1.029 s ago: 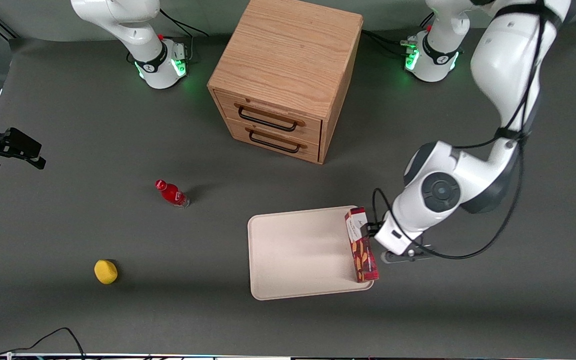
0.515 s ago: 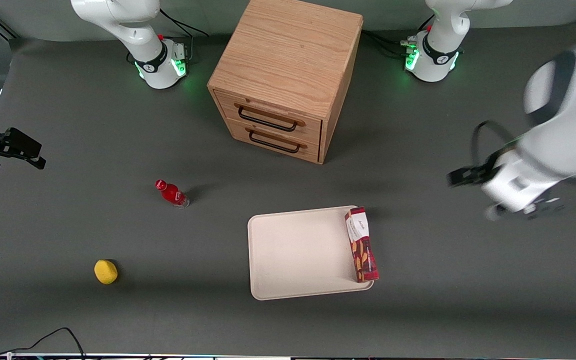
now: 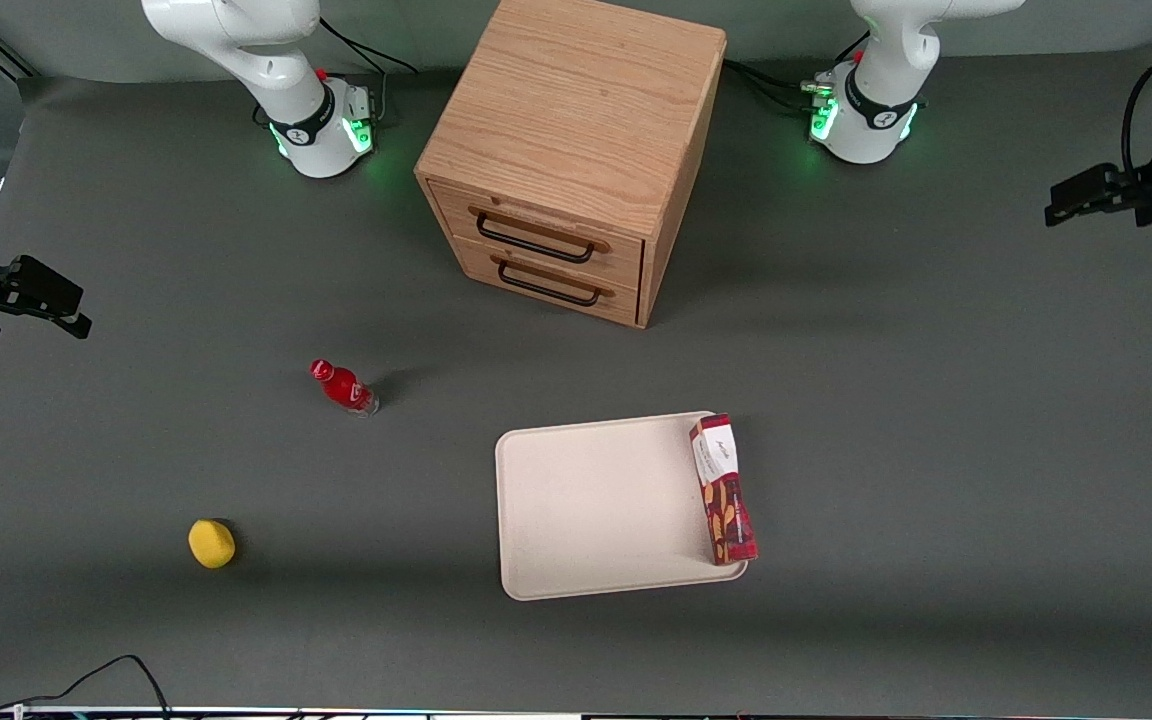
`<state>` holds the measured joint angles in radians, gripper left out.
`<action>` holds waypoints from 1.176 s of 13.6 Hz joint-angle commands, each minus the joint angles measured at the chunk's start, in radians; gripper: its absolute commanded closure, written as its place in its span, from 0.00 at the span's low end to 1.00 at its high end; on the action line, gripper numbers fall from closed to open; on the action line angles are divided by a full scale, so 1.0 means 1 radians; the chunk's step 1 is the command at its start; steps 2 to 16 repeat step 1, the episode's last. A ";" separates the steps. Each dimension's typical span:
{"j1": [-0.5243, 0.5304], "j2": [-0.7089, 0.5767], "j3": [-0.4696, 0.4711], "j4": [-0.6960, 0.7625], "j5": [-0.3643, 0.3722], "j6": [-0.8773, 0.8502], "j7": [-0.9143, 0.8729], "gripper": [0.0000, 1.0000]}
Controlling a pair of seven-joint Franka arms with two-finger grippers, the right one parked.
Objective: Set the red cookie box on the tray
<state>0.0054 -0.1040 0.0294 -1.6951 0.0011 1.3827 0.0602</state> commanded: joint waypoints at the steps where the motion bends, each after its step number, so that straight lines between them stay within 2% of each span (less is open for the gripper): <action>1: -0.022 0.033 0.010 0.040 -0.006 -0.007 0.012 0.00; 16: -0.022 0.033 0.010 0.040 -0.006 -0.007 0.012 0.00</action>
